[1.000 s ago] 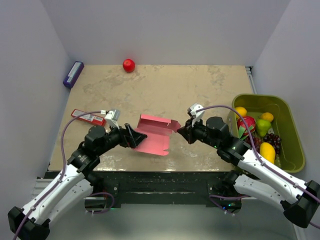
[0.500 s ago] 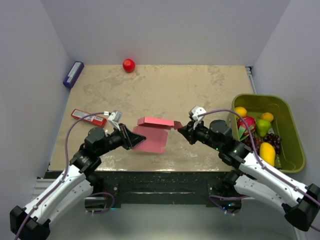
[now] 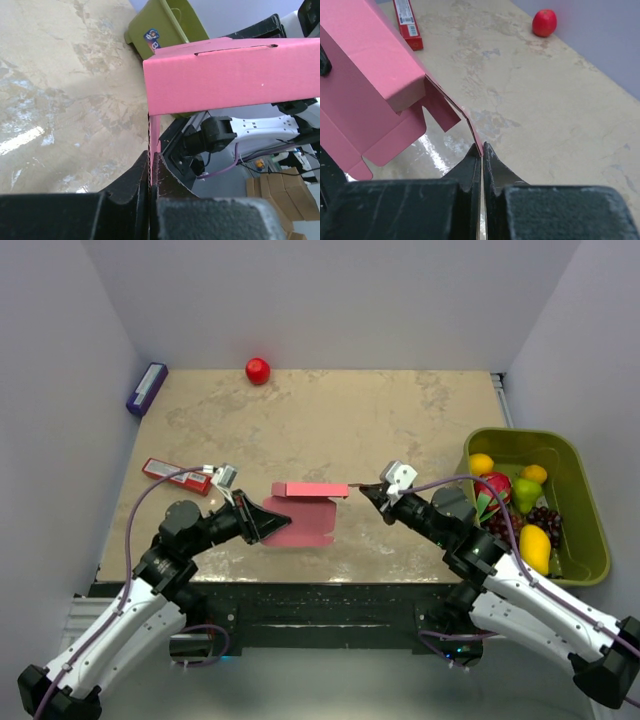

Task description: Fold the paper box

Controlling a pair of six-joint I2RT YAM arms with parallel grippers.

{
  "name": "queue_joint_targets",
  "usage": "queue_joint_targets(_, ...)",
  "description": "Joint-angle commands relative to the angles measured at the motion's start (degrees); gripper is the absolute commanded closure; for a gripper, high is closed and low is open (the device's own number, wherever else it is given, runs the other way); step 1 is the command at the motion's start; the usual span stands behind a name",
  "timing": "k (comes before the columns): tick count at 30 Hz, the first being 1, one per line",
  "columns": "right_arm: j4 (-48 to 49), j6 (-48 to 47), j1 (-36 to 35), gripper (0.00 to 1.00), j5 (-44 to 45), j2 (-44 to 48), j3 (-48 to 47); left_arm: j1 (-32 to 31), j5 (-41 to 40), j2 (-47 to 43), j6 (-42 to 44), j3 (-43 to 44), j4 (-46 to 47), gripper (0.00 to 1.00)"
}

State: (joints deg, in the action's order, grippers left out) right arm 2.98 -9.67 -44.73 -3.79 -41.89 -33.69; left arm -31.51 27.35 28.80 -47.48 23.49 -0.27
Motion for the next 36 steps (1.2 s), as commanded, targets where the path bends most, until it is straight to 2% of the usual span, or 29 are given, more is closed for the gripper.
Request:
queue_joint_targets(1, 7.9, -8.1, 0.3, 1.00, 4.9, 2.4, 1.0, -0.1, 8.0, -1.1, -1.3, -0.4, -2.0, 1.00)
queue_joint_targets(13, -0.9, -18.1, 0.3, 1.00, -1.8, -4.2, -7.7, 0.0, 11.3, -2.6, 0.6, 0.2, -10.2, 1.00)
queue_joint_targets(18, -2.1, -16.1, 0.3, 0.99, -6.4, -5.7, -8.8, -0.1, 9.7, -3.5, -0.6, -0.5, -9.6, 1.00)
queue_joint_targets(23, 0.1, -5.0, 0.3, 0.65, -8.0, -6.0, -7.6, -0.1, -2.3, -6.6, -8.2, -4.0, -0.6, 1.00)
queue_joint_targets(26, -1.0, 5.4, 0.3, 0.54, -2.6, -6.0, -7.4, 0.0, -9.9, -8.5, -11.7, -7.3, 5.6, 1.00)
queue_joint_targets(30, -4.4, 16.7, 0.3, 0.55, 1.2, -6.1, -7.1, -0.1, -13.2, -8.6, -16.2, -11.9, 12.9, 1.00)
queue_joint_targets(32, -3.3, 24.9, 0.3, 0.55, 0.1, -5.4, -5.7, -0.1, -12.9, -7.8, -17.8, -13.5, 16.1, 1.00)
queue_joint_targets(34, 3.6, 34.1, 0.3, 0.58, -3.9, -4.7, -2.0, -0.1, -12.2, -7.2, -18.1, -14.1, 17.1, 1.00)
queue_joint_targets(36, 9.1, 40.3, 0.2, 0.59, -4.0, -4.6, 2.3, 0.0, -11.8, -6.6, -18.3, -14.5, 17.6, 1.00)
